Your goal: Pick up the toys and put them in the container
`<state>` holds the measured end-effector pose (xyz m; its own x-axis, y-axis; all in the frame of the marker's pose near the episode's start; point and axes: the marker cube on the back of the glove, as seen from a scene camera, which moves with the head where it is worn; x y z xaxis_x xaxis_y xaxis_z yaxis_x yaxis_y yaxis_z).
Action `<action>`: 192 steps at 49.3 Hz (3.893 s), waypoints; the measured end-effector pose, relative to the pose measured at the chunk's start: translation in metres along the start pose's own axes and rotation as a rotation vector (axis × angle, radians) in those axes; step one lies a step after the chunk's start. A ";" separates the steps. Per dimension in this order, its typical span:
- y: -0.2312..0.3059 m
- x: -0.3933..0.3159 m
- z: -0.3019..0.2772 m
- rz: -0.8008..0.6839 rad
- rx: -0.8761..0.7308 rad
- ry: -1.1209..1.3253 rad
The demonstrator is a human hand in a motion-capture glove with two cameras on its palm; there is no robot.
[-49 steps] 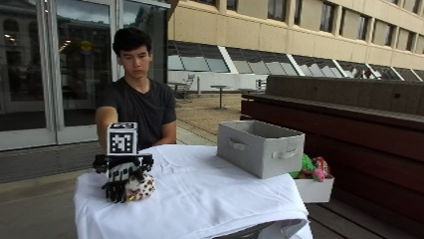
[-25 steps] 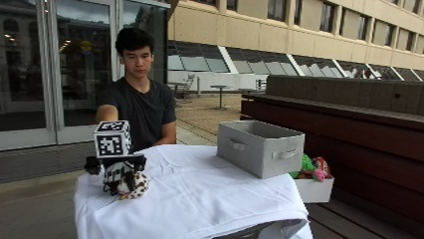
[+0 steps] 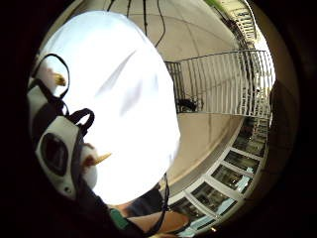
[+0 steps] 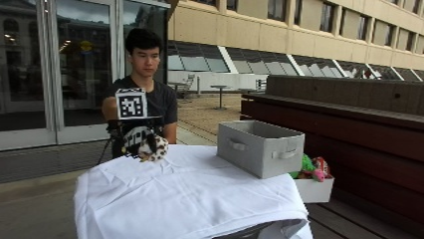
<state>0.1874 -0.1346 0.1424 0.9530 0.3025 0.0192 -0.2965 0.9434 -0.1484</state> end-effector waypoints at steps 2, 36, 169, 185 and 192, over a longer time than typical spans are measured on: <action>-0.001 -0.014 -0.014 -0.037 0.086 -0.003; 0.136 -0.261 -0.208 -0.300 0.322 0.024; 0.185 -0.108 -0.098 -0.285 0.237 0.055; 0.194 -0.090 -0.083 -0.262 0.245 0.021; 0.193 -0.084 -0.081 -0.281 0.254 0.018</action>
<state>0.0549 0.0107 0.0326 0.9996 0.0270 0.0061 -0.0275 0.9936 0.1099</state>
